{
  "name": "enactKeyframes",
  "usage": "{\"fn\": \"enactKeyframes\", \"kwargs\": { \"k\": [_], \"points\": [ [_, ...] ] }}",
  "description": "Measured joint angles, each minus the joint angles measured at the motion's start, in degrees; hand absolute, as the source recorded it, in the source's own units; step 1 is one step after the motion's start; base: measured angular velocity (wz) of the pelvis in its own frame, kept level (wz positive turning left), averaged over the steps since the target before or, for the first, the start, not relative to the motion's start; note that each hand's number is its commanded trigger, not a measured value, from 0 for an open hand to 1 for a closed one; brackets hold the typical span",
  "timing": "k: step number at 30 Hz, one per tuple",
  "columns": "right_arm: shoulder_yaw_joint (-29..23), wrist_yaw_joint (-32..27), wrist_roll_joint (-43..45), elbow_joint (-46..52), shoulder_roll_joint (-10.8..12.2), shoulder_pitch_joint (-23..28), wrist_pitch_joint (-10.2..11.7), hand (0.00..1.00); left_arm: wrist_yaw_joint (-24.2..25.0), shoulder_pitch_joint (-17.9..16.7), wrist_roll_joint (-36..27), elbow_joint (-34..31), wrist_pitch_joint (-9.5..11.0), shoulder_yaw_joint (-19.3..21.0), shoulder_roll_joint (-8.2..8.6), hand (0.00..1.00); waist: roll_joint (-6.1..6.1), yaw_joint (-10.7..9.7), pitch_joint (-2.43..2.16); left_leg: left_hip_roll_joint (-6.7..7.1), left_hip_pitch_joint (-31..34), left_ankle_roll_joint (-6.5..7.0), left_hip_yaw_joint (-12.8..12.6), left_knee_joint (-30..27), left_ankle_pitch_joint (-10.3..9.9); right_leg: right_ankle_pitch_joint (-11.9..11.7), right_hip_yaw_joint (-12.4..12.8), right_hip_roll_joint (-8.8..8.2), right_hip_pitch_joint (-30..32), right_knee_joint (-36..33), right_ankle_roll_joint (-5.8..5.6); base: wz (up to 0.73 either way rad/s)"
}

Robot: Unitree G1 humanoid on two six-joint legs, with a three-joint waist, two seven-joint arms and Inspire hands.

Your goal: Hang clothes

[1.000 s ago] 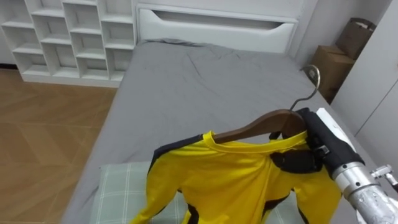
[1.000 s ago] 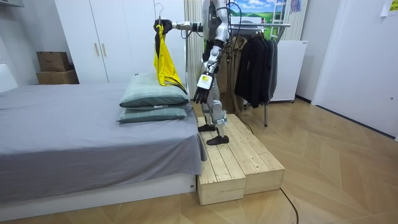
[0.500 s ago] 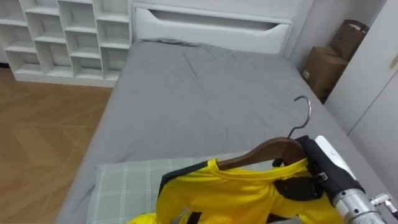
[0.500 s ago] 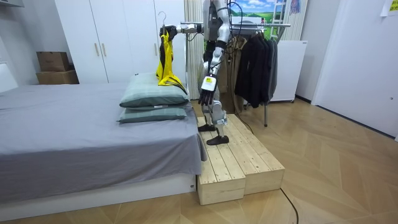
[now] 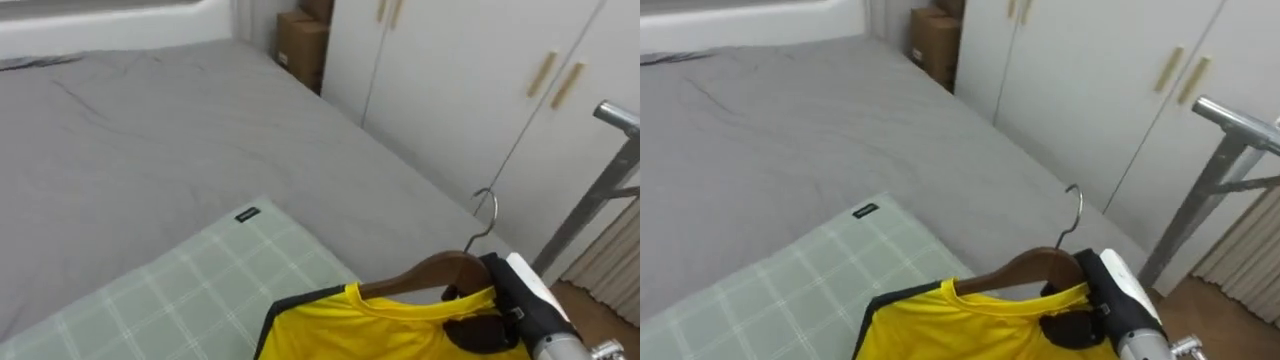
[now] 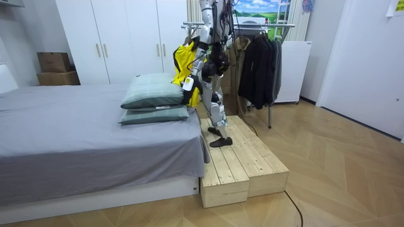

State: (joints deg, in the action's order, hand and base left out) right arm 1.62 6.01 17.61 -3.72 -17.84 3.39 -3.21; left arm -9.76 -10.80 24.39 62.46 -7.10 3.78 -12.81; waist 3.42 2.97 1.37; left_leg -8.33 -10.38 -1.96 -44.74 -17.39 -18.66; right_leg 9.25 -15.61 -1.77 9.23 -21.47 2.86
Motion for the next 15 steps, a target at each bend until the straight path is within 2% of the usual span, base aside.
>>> {"fn": "enactKeyframes", "kwargs": {
  "k": [2, 3, 4, 5, 6, 7, 8, 9, 10, 11, 12, 14, 15],
  "points": [
    [0.10, 0.21, 0.34, 0.30, 0.26, -1.06, 0.43, 1.00, 0.47, 0.03, 0.00, -0.02, -1.53, 0.60, -0.31, 0.00, 0.09, -0.11, -0.07, -2.29, 1.29, -0.05, -0.67, -5.99, -0.01, 0.55, -2.50, 0.31, 0.01, -0.28, 1.27, -0.43],
    [0.10, 0.27, 0.62, 0.31, 0.25, -1.37, 0.66, 1.00, 0.49, 0.02, 0.01, -0.05, -1.89, 0.59, -0.32, 0.00, 0.07, -0.12, -0.09, -2.98, 1.68, -0.04, -0.55, -7.86, -0.01, 0.78, -2.76, 0.32, -0.06, -0.40, 1.63, -0.35],
    [0.23, 0.27, 0.99, 0.32, 0.24, -2.34, 0.78, 1.00, 0.50, 0.03, 0.02, -0.34, -2.59, 0.52, -0.42, 0.00, -0.02, -0.53, -0.09, -4.62, 2.97, -0.05, 0.31, -12.90, 0.02, 1.23, -2.23, 0.89, -0.15, -0.70, 2.30, -0.41],
    [0.45, 0.26, 1.06, 0.32, 0.21, -3.28, 0.77, 1.00, 0.50, 0.02, 0.00, -0.58, -3.03, 0.54, -0.67, 0.00, -0.09, -0.86, -0.07, -6.32, 4.28, -0.46, 2.56, -17.79, 0.33, 1.89, -1.36, 1.50, -0.07, -1.59, 2.95, -0.46],
    [0.51, 0.24, 1.24, 0.38, 0.22, -3.61, 0.77, 1.00, 0.50, 0.01, 0.00, -0.59, -3.29, 0.54, -0.77, 0.00, -0.09, -0.87, -0.09, -6.89, 4.84, -0.80, 4.16, -19.80, 0.72, 2.18, -0.43, 2.05, -0.06, -2.05, 3.33, -0.64],
    [1.13, 0.13, 2.35, 0.41, 0.22, -4.40, 0.75, 1.00, 0.48, -0.02, 0.02, -0.58, -4.52, 0.60, -0.87, 0.00, 0.18, -0.98, -0.22, -7.43, 6.40, -0.79, 8.06, -23.81, 2.29, 2.74, 1.91, 2.66, -0.09, -2.76, 3.85, -0.79],
    [1.71, -0.06, 3.86, 0.40, 0.23, -5.04, 0.71, 1.00, 0.45, 0.00, 0.22, -0.74, -5.72, 0.70, -0.70, 0.00, 0.45, -1.07, -0.40, -7.82, 8.84, -0.62, 12.24, -28.62, 5.18, 3.05, 4.69, 3.65, -0.27, -3.12, 4.37, -0.88],
    [1.95, -0.16, 4.38, 0.40, 0.24, -5.40, 0.66, 1.00, 0.39, 0.00, 0.28, -0.83, -6.33, 0.72, -0.47, 0.00, 0.51, -0.98, -0.39, -7.70, 10.23, -0.44, 14.28, -30.57, 6.40, 3.04, 6.00, 4.00, -0.48, -3.27, 4.73, -0.96],
    [2.37, -0.90, 4.92, 0.46, 0.35, -5.64, 0.56, 1.00, 0.11, 0.00, 0.23, -0.88, -6.92, 0.61, -0.04, 0.00, 0.66, -0.89, -0.37, -6.69, 12.28, 0.13, 18.70, -31.63, 6.15, 2.81, 8.28, 4.49, -0.55, -3.28, 5.18, -1.05],
    [2.76, -1.08, 5.29, 0.75, 0.48, -5.65, 0.34, 1.00, -0.34, -0.01, 0.24, -0.88, -7.46, 0.53, 0.36, 0.00, 0.83, -0.67, -0.34, -4.52, 14.24, 0.11, 23.12, -30.71, 5.12, 2.47, 10.70, 5.06, -0.47, -3.13, 5.52, -1.04],
    [2.92, -1.09, 5.35, 0.86, 0.55, -5.70, 0.22, 1.00, -0.56, -0.01, 0.24, -0.88, -7.81, 0.44, 0.57, 0.00, 0.83, -0.64, -0.34, -3.67, 15.27, -0.11, 24.98, -29.78, 4.94, 2.33, 11.74, 5.39, -0.43, -3.05, 5.58, -1.04],
    [4.35, -1.19, 5.23, 0.85, 0.61, -6.45, -0.05, 1.00, -1.10, -0.01, 0.03, -1.17, -7.99, 0.31, 1.12, 0.00, 1.02, -0.59, -0.29, -0.34, 17.91, -0.61, 32.59, -22.68, 4.82, 1.97, 16.74, 6.80, -0.09, -2.96, 5.38, -1.11],
    [4.77, -1.19, 5.14, 0.86, 0.65, -6.77, -0.04, 1.00, -1.24, -0.01, 0.01, -1.20, -7.99, 0.26, 1.21, 0.00, 1.10, -0.58, -0.29, 0.65, 17.99, -0.69, 34.03, -20.08, 4.86, 1.84, 18.20, 7.23, 0.03, -2.87, 5.64, -1.21]
  ]
}}
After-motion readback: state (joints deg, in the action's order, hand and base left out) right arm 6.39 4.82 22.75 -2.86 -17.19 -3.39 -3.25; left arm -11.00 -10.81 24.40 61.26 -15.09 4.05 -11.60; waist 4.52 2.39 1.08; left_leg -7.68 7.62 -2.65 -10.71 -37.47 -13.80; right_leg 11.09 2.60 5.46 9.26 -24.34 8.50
